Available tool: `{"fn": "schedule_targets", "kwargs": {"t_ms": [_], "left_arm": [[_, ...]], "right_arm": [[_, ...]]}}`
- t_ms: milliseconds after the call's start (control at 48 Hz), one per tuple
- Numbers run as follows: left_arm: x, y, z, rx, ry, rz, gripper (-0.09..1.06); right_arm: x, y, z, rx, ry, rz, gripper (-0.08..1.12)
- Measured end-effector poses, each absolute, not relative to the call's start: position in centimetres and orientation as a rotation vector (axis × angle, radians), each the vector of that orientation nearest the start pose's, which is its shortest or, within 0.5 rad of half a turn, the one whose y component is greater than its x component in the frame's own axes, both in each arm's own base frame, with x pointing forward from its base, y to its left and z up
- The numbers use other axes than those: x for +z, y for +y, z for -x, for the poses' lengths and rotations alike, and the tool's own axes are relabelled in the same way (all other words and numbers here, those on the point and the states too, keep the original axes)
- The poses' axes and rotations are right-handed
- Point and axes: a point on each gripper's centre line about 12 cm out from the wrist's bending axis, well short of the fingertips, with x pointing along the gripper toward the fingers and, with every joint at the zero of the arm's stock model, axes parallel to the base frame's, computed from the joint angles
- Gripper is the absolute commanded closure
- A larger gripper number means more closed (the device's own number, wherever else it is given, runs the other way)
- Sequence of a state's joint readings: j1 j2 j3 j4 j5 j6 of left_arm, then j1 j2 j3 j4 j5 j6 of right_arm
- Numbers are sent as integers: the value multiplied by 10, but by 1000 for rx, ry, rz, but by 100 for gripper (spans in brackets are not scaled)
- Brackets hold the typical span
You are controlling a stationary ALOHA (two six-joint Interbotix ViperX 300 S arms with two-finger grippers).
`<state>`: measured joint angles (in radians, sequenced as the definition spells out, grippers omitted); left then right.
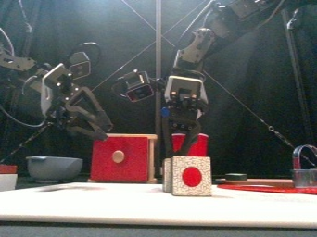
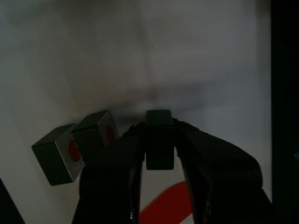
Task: Place sushi on board then cut the sushi with the knife then place the pieces on the plate
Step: Place the 4 sushi pieces on the plate
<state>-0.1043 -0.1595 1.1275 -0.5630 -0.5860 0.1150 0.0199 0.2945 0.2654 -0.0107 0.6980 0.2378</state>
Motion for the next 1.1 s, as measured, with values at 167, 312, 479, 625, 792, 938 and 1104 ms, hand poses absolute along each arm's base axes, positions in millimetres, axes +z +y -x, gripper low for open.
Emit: {"fn": "schedule_targets", "kwargs": {"t_ms": [167, 312, 479, 625, 792, 938, 1104], "left_arm": [[133, 5, -283, 276, 424, 281, 10], [133, 5, -284, 276, 427, 284, 10], [133, 5, -283, 276, 429, 283, 10], [132, 5, -283, 277, 432, 285, 10], [133, 5, -284, 277, 429, 284, 10], [133, 6, -283, 283, 430, 289, 10], [133, 6, -283, 288, 430, 293, 10]], "right_arm": [[130, 3, -419, -164, 1261, -222, 48], [152, -10, -396, -227, 1224, -289, 48], [165, -38, -348, -375, 1205, -418, 48], [163, -65, -302, -509, 1192, -505, 48], [157, -100, -260, -677, 1117, -615, 48], [155, -125, -238, -774, 1043, -679, 46], [151, -146, -227, -839, 998, -706, 35]]}}
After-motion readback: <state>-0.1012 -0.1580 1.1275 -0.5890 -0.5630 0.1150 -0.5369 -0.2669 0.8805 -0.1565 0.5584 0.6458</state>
